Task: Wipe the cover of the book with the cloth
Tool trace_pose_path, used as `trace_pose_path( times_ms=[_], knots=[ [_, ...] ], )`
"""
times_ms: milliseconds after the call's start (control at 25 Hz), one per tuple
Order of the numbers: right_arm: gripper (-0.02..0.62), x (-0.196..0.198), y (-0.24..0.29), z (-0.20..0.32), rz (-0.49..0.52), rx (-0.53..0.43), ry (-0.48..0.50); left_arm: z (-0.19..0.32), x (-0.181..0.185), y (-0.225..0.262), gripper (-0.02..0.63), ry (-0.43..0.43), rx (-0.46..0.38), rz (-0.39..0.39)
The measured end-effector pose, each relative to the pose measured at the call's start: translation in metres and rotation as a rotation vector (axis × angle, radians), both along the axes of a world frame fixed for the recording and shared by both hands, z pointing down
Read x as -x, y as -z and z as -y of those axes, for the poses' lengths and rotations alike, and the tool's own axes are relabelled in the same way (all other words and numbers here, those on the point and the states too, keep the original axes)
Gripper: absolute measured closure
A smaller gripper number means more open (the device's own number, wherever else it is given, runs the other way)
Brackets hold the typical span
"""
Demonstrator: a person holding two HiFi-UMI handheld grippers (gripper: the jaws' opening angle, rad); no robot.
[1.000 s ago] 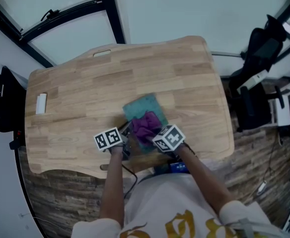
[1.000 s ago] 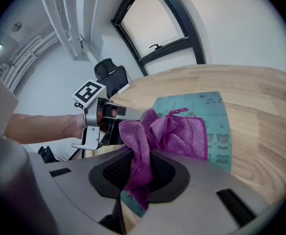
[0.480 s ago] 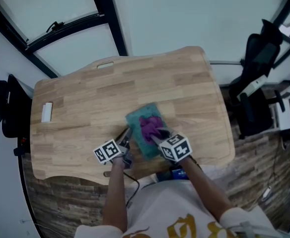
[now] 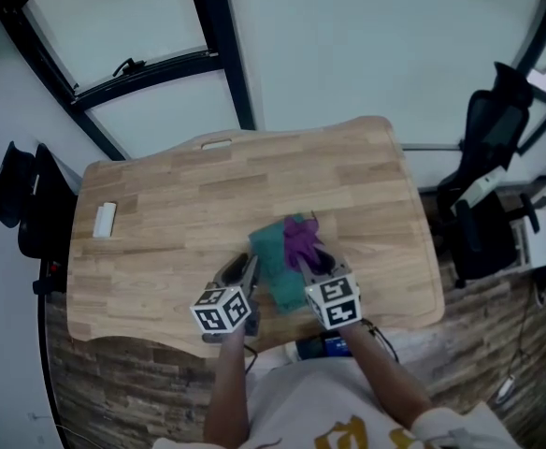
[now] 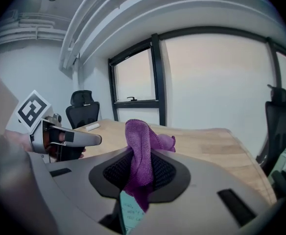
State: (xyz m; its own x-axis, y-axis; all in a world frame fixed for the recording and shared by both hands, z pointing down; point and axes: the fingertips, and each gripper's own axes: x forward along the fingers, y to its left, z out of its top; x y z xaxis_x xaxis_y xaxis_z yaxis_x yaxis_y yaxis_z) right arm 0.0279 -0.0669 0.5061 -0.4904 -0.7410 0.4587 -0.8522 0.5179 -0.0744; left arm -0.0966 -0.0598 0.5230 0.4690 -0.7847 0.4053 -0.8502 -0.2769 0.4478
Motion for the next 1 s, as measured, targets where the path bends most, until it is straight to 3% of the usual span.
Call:
trace_pose_path(
  times_ms=[160,320,360,560,640,800,1000],
  knots=[
    [0.523,0.005,0.029,-0.007,0.040,-0.104,0.003,-0.001,0.010,0.037,0.494,0.060,-0.120,0.054],
    [0.523,0.001,0.050,-0.011,0.037,-0.184,-0.025,-0.005,0.016,0.063,0.506,0.096,-0.197,0.053],
    [0.523,-0.001,0.054,-0.013,0.032,-0.191,-0.030,-0.007,0.017,0.067,0.534,0.104,-0.207,0.050],
    [0.523,-0.005,0.065,-0.025,0.034,-0.221,-0.038,-0.016,0.017,0.087,0.539,0.110,-0.305,0.125],
    [0.523,-0.005,0.068,-0.030,0.025,-0.220,-0.038,-0.020,0.016,0.097,0.604,0.113,-0.353,0.159],
    [0.523,-0.004,0.075,-0.039,0.009,-0.232,-0.027,-0.023,0.015,0.110,0.604,0.127,-0.396,0.197],
    [0.523,0.001,0.077,-0.042,0.020,-0.243,-0.019,-0.024,0.015,0.117,0.604,0.139,-0.412,0.178]
  ],
)
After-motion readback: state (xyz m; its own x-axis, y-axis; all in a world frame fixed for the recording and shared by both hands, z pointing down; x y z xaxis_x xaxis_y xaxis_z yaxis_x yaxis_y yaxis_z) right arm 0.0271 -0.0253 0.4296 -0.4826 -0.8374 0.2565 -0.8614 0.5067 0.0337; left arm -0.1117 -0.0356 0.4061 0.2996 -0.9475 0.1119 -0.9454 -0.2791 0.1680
